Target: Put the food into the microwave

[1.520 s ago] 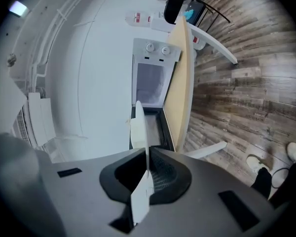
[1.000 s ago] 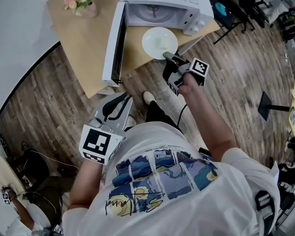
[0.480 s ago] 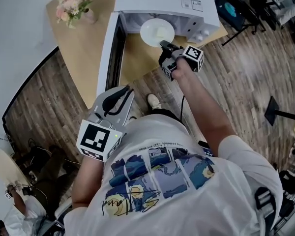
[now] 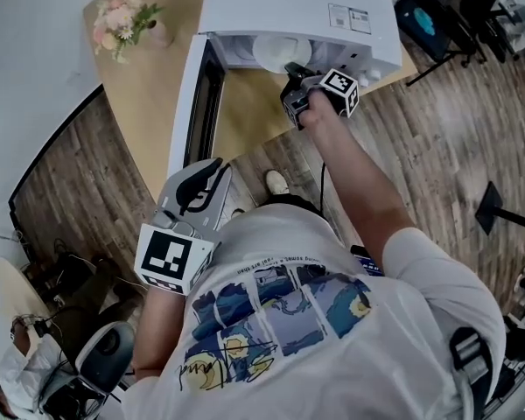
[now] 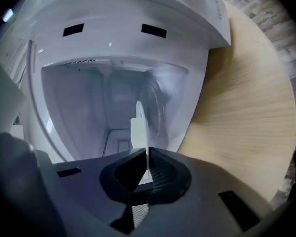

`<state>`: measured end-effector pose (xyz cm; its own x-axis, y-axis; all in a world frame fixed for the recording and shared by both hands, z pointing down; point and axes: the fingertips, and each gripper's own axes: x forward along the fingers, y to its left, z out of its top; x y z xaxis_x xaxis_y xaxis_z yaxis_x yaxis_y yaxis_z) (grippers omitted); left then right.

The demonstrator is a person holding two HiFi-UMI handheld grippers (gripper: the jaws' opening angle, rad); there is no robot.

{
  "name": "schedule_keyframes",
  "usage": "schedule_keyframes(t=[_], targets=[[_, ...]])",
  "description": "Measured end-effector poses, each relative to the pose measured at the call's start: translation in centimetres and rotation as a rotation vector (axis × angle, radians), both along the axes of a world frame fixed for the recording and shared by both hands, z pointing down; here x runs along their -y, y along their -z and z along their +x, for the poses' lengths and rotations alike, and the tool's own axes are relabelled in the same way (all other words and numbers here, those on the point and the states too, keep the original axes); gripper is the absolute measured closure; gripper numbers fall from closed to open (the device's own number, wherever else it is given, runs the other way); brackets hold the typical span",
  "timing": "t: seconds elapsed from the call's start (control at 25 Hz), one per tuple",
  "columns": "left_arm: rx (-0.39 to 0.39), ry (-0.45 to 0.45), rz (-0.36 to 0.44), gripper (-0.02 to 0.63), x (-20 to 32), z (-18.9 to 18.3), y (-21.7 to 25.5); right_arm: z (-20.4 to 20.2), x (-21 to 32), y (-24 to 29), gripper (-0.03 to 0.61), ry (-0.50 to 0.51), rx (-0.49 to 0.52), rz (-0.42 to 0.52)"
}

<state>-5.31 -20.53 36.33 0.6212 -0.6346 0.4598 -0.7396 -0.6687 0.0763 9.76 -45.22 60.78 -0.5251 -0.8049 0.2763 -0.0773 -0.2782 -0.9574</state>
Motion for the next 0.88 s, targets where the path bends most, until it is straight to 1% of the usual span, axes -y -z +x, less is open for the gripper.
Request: schedule_keyframes(t=[0.28, 0.52, 0.64, 0.76, 0.88], targets=[[0.007, 0.059, -0.008, 0.563, 1.5, -1.0, -0.3, -0.2, 2.6, -1.1, 0.565, -0.009, -0.035, -0.011], [0.007, 0.080, -0.020, 0.561, 2.0, -1.5, -0.6, 0.1, 3.6, -1.1, 0.563, -0.041, -0.102, -0.024], [0.009, 0.082, -0.025, 0.563, 2.3, -1.8, -0.7, 0.2, 4.0, -1.0, 0.554, -0.022, -0.190, 0.005], [0.009, 0.083, -0.024, 0.561, 2.5, -1.9, -0.7, 0.4, 4.2, -0.7, 0.539, 0.010, -0.320, 0.042], [0.005, 0.082, -0.024, 0.563, 2.5, -1.9, -0.7, 0.5, 4.5, -0.2, 0.516, 0.072, -0.469, 0.087]])
